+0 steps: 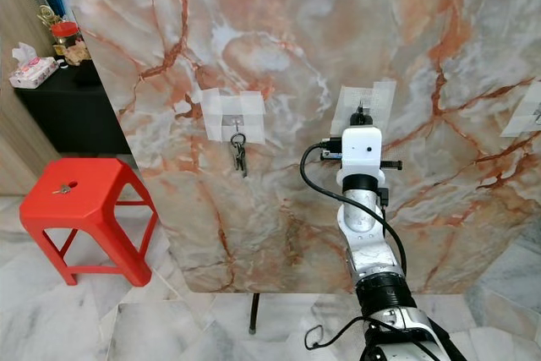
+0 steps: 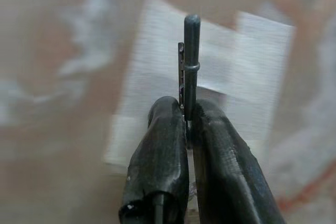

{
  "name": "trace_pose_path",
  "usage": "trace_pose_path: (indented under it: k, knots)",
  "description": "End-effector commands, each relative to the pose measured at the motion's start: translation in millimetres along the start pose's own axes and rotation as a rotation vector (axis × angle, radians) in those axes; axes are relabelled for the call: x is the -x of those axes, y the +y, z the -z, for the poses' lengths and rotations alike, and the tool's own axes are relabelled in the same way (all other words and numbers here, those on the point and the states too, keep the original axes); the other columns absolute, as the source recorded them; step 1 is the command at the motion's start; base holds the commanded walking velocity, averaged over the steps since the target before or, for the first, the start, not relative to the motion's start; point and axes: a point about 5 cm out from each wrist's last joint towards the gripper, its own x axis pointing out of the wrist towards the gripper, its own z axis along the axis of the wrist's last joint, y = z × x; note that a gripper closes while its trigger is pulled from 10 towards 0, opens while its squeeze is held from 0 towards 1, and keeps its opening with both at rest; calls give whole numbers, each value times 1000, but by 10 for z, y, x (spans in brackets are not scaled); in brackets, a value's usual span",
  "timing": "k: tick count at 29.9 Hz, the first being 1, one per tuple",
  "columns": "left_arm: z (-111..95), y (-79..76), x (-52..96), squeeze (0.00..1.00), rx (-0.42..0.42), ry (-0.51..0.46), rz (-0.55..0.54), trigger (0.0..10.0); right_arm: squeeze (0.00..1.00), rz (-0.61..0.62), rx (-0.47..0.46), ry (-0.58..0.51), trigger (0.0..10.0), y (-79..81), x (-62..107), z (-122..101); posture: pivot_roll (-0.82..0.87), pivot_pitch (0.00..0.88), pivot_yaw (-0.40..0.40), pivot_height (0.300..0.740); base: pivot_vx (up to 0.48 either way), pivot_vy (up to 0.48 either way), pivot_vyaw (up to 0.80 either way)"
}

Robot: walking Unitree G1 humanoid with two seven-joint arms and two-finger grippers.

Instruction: Hang keys on a hook

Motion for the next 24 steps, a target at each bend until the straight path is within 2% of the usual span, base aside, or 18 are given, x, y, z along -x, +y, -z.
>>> trace_pose_path:
  k: [1, 4, 14, 16, 24]
  knots:
    - [26, -13, 3, 0, -11, 14, 2, 10000, 0, -35, 10, -42, 10000, 58, -48, -91, -5, 0, 11, 740, 0, 0, 0]
    - [25, -14, 3, 0, -12, 14, 1, 10000, 0, -82, 57, -68, 10000, 103, -33, -100, -4, 0, 10, 740, 0, 0, 0]
    - [25, -24, 0, 0, -13, 16, 2, 10000, 0, -92, 56, -74, 10000, 84, -43, -103, -3, 0, 9, 740, 0, 0, 0]
    - [24, -27, -1, 0, -13, 16, 4, 10000, 1000, -76, 34, -69, 10000, 52, -39, -92, -7, 0, 10, 740, 0, 0, 0]
    - [15, -34, -6, 0, -14, 16, 7, 10000, 1000, -79, 21, -60, 10000, 48, -17, -68, -7, 0, 7, 740, 0, 0, 0]
